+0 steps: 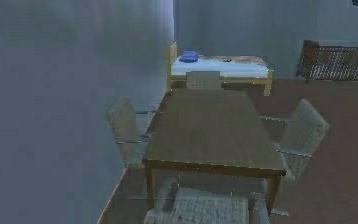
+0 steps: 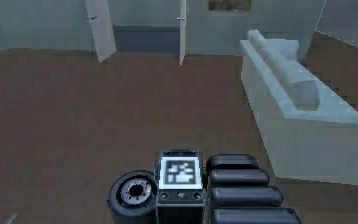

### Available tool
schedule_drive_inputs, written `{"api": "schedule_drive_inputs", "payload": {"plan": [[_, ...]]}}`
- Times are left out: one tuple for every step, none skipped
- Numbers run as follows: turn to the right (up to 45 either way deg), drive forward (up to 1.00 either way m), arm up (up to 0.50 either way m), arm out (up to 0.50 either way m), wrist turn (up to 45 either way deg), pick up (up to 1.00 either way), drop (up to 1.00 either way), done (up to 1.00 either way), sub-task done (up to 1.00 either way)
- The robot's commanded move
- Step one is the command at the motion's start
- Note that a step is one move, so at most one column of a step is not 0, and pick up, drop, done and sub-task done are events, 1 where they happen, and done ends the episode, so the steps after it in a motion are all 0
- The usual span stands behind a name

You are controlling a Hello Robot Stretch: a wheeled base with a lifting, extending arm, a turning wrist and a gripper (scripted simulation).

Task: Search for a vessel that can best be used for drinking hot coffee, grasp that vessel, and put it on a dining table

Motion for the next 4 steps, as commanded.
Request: {"api": "schedule_drive_inputs", "payload": {"plan": [[-39.0, 0.0, 0.0, 0.0, 0.0, 0.0, 0.0, 0.0, 0.0], [0.0, 0.45, 0.0, 0.0, 0.0, 0.0, 0.0, 0.0, 0.0], [21.0, 0.0, 0.0, 0.0, 0.0, 0.0, 0.0, 0.0, 0.0], [0.0, 0.4, 0.0, 0.0, 0.0, 0.0, 0.0, 0.0, 0.0]]}}
